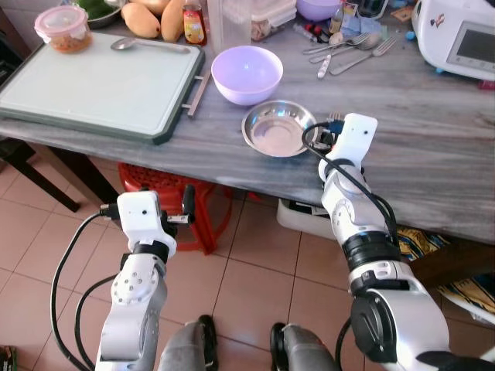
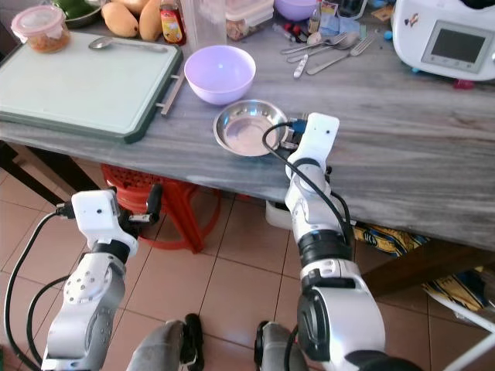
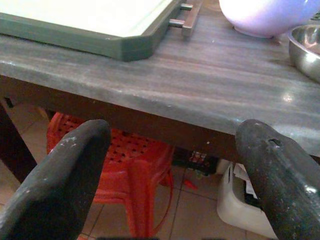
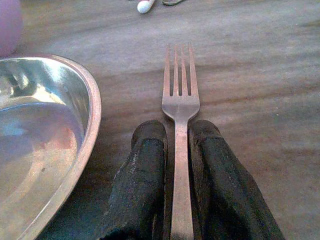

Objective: Setting the table

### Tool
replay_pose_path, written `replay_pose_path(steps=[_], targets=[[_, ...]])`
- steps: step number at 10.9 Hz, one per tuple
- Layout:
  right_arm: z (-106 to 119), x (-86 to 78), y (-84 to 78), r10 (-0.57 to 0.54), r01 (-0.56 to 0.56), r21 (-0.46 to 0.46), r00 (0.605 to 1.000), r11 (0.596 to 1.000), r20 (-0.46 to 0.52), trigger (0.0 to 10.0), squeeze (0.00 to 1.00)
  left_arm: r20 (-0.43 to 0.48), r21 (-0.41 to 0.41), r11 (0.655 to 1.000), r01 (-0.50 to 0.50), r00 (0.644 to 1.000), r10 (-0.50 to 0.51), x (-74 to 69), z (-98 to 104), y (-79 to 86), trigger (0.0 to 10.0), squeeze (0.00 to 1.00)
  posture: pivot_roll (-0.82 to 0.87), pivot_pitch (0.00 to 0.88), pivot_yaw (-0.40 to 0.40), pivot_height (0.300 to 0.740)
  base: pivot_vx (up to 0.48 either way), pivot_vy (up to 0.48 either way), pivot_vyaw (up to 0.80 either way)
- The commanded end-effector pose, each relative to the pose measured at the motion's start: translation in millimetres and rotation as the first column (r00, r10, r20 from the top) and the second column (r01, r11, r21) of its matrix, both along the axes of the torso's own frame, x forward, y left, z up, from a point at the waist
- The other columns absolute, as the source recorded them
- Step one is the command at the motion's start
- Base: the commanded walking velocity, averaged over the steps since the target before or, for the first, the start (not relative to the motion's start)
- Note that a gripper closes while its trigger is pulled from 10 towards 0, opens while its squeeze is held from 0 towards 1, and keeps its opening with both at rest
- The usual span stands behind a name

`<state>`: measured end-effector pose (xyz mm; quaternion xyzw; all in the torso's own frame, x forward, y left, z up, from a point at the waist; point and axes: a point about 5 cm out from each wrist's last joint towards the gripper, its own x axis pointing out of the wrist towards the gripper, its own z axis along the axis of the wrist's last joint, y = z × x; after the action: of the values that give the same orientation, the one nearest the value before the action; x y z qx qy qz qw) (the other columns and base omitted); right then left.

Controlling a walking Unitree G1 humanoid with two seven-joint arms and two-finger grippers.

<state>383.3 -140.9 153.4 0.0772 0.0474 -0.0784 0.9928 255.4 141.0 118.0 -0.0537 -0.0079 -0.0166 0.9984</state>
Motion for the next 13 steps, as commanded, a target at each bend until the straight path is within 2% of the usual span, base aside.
replay_pose_path(steps=[1, 5, 7, 10, 13], targets=[[-30.5, -8.4, -3.2, -0.018, 0.017, -0.006, 0.991, 1.000, -0.136, 10.0, 1.00, -0.021, 0.007, 1.000, 0.001, 1.000, -0.001, -1.1, -4.7, -0.2, 10.0, 0.00, -0.01, 0.237, 0.009, 0.740, 0.000, 0.000, 0.00], [-29.3, -11.2, -6.8, -0.059, 0.058, -0.011, 0.991, 0.998, -0.117, 10.0, 1.00, -0.016, 0.005, 1.000, 0.005, 1.000, -0.005, 1.0, -4.2, -1.4, 10.0, 0.00, -0.01, 0.228, 0.005, 0.740, 0.000, 0.000, 0.00], [-19.6, -12.0, -9.9, -0.077, 0.077, -0.007, 0.996, 0.997, -0.042, 10.0, 1.00, -0.011, 0.005, 1.000, 0.010, 1.000, -0.010, 2.9, -3.7, -2.1, 10.0, 0.00, -0.01, 0.220, 0.007, 0.740, 0.000, 0.000, 0.00], [-16.8, -14.9, -11.5, -0.096, 0.096, 0.010, 0.995, 0.995, 0.006, 10.0, 1.00, -0.006, 0.008, 1.000, 0.010, 1.000, -0.010, 4.6, -2.8, -2.1, 10.0, 0.00, -0.01, 0.214, 0.009, 0.740, 0.000, 0.000, 0.00], [1.3, -14.8, -9.7, -0.098, 0.089, 0.067, 0.985, 0.994, 0.141, 10.0, 1.00, 0.009, 0.012, 1.000, 0.013, 1.000, -0.013, 7.1, -1.0, -2.6, 10.0, 0.00, -0.01, 0.207, 0.011, 0.740, 0.000, 0.000, 0.00]])
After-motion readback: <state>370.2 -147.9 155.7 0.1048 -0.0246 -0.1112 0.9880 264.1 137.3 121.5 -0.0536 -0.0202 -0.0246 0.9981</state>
